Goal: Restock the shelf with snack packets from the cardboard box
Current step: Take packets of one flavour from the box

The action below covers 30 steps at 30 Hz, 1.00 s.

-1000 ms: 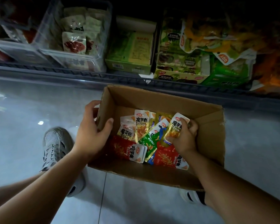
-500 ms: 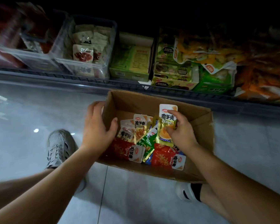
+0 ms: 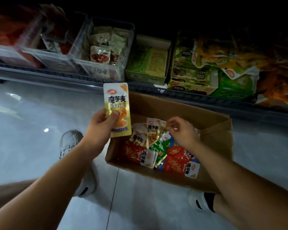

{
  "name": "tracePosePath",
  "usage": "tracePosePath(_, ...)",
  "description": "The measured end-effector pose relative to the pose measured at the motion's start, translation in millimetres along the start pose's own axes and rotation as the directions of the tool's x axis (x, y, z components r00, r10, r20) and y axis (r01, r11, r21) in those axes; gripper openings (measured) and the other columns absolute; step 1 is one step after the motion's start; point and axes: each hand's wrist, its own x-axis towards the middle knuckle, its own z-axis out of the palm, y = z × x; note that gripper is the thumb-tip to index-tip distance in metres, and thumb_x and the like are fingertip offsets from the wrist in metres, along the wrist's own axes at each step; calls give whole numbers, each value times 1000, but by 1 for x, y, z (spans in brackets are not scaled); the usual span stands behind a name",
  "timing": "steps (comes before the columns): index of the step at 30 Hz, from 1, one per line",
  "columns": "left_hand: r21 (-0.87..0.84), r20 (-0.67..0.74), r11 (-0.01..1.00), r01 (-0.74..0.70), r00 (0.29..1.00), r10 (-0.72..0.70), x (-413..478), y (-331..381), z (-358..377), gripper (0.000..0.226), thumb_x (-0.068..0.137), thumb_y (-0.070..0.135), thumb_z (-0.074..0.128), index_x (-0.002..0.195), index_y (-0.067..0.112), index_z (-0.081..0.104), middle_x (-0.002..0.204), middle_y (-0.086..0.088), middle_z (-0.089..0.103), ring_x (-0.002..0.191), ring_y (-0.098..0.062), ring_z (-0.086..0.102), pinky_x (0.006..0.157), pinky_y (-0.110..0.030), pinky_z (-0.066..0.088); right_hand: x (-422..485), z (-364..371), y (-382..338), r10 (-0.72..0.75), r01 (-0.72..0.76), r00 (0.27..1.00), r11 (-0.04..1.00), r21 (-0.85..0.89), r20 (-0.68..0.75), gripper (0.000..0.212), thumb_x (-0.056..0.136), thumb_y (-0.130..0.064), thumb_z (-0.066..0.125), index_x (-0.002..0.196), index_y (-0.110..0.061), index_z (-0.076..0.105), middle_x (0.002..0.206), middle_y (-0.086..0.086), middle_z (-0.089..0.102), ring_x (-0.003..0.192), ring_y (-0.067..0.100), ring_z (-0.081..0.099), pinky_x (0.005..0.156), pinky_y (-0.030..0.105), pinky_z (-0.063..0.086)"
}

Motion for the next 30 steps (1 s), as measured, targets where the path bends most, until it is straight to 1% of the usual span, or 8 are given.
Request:
tracePosePath(5,-149,-3,988,48,999,-49,4,-1,-6,18,105,14,51,114,15,67,96,-8,80,79,-23,78,62,-31,62,29,42,40,97,-86,991,990,-111,96,39,93,-29,69,129,-18,61,122,3,67,116,24,60,97,35,47)
tracePosePath(8,-161,6,983,85,996,-85,9,-5,-9,18,104,14,51,112,16,67,96,-5,80,80,-19,78,62,-28,61,46,68,34,58,-47,998,932,-359,18,56,89,-52,64,139,-33,50,131,-2,62,128,25,48,103,37,30)
tracePosePath(12,-98,-1,991,91,996,-92,17,-8,-12,18,102,18,55,113,18,69,105,-7,79,90,-23,78,71,-32,63,59,92,34,92,-83,996,896,-437,-1,81,80,-68,65,148,-37,35,139,2,55,130,26,42,98,39,26)
tracePosePath(16,-53,-25,995,82,996,-84,20,-11,-11,19,102,22,57,116,20,70,107,-5,79,95,-23,77,79,-36,59,63,103,41,104,-119,993,915,-385,-59,84,77,-55,76,148,-36,35,130,3,61,127,27,47,98,40,27)
tracePosePath(21,-47,-14,996,80,997,-81,18,-9,-9,21,102,22,57,118,19,69,108,-6,79,96,-26,77,82,-38,61,59,104,52,82,-89,994,991,-103,-70,67,84,-20,76,140,-37,44,83,-8,62,96,27,62,89,38,41)
tracePosePath(23,-39,-16,996,77,997,-78,15,-7,-8,20,102,22,57,118,19,69,107,-5,79,95,-25,77,82,-38,61,56,99,53,66,-72,995,994,-81,-71,60,85,-25,76,138,-34,47,97,-5,65,103,28,61,95,43,44)
tracePosePath(26,-29,-18,997,77,997,-77,11,-6,-8,19,103,22,57,117,19,70,108,-6,79,96,-26,77,83,-39,60,55,94,45,84,-93,995,961,-262,-44,66,80,-50,75,139,-35,47,130,2,59,124,26,51,102,39,29)
tracePosePath(30,-36,-16,997,67,998,-67,7,-6,-9,19,103,20,56,115,20,70,106,-5,79,95,-23,77,78,-33,61,57,108,36,92,-94,995,927,-364,-22,81,79,-56,73,149,-38,35,141,4,47,134,27,41,104,39,24)
